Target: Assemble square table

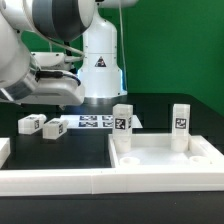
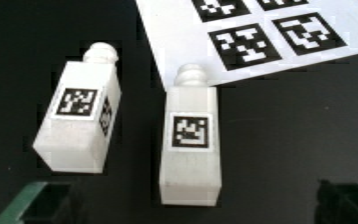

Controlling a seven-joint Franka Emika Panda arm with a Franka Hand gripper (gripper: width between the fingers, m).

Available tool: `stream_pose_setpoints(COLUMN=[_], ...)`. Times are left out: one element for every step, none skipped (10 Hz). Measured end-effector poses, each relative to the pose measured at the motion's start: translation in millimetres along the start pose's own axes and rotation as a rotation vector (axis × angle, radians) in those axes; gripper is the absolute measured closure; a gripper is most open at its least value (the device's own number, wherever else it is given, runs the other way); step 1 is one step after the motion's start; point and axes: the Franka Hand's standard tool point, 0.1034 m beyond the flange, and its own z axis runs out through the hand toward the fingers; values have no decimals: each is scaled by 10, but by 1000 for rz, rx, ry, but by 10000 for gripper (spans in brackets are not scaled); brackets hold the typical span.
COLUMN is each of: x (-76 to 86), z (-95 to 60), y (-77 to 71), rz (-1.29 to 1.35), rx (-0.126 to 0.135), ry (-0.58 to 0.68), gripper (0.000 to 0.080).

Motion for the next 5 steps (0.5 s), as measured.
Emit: stream_pose_setpoints(x=[1, 2, 4, 29, 42], z=[3, 4, 10, 47, 87], y=[5, 6, 12, 37, 32], rz=[1, 1, 2, 4, 15], rx=[1, 1, 1, 4, 2], ry=[-1, -1, -1, 5, 5], gripper=[150, 150, 150, 150, 150])
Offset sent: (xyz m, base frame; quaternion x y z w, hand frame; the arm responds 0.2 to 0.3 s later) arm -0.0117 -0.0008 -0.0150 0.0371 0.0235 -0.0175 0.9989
